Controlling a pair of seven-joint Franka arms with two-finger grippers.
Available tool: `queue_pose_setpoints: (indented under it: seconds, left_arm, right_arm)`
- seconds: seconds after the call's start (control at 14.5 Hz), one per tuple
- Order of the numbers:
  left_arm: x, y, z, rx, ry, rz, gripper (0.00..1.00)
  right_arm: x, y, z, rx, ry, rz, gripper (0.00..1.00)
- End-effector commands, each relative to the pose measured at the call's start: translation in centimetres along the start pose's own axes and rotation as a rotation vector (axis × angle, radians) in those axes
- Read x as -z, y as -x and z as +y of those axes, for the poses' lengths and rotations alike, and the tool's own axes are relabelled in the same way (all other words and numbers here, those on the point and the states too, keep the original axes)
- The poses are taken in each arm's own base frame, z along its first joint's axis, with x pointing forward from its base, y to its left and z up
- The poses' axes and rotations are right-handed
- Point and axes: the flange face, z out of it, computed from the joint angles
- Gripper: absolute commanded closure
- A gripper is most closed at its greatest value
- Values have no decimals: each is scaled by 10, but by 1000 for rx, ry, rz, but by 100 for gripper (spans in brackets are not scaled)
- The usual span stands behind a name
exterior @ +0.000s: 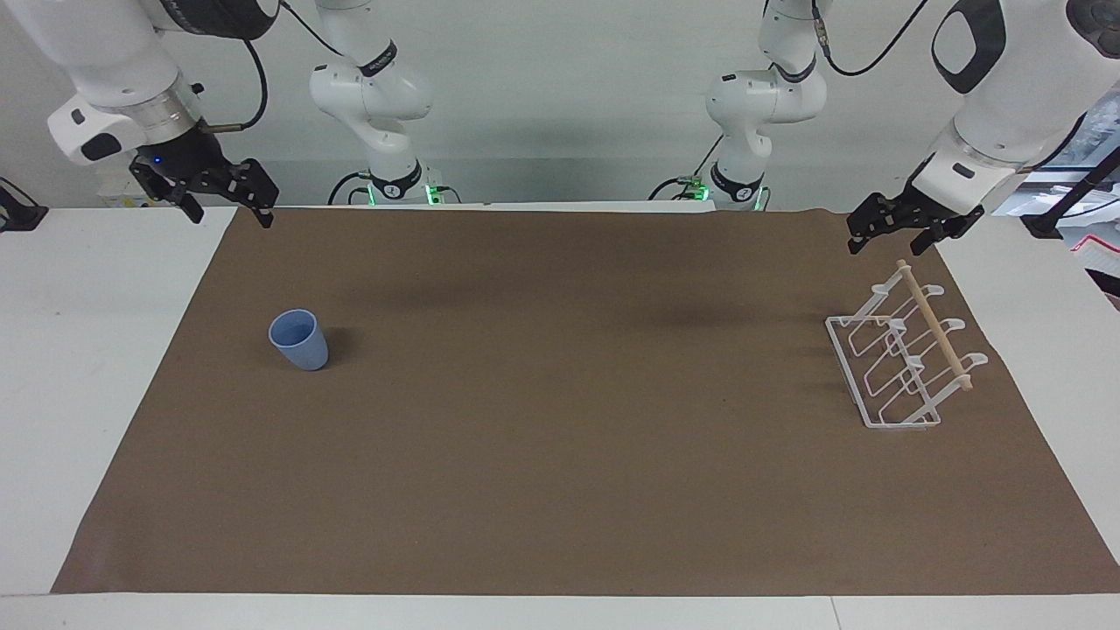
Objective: Hang cup on cup holder
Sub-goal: 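Move the right gripper toward the light blue cup, then insert the right gripper into the cup mouth and grasp it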
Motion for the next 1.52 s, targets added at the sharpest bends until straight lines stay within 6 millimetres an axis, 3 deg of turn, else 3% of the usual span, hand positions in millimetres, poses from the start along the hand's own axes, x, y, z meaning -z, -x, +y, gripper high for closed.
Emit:
queue_pose_setpoints:
  seconds: [0.0,0.35,0.42,0.55,0.76,0.97,1.04,1.25,1.45]
  left_arm:
    - [0,6,-14,17,13,16,0]
    - [0,7,-14,17,13,13,0]
    - [0,7,-13,16,13,12,0]
    - [0,7,-14,17,13,14,0]
    - [0,7,-14,17,13,12,0]
    - [0,7,-14,17,13,11,0]
    - [0,7,-14,17,13,12,0]
    - [0,7,-14,17,13,12,0]
    - [0,7,-14,17,13,11,0]
  right_arm:
    - [0,3,1,-3,8,-5,0]
    - [-1,10,-4,10,3,-30,0]
    - [-17,15,-5,12,3,-56,0]
    - [-61,21,-7,43,7,84,0]
    - [-136,4,12,151,8,91,0]
    - [-189,-1,29,117,-21,19,0]
    - [-205,-4,36,103,-37,26,0]
    - [-219,-7,83,156,-65,54,0]
    - [-256,-18,74,125,-154,30,0]
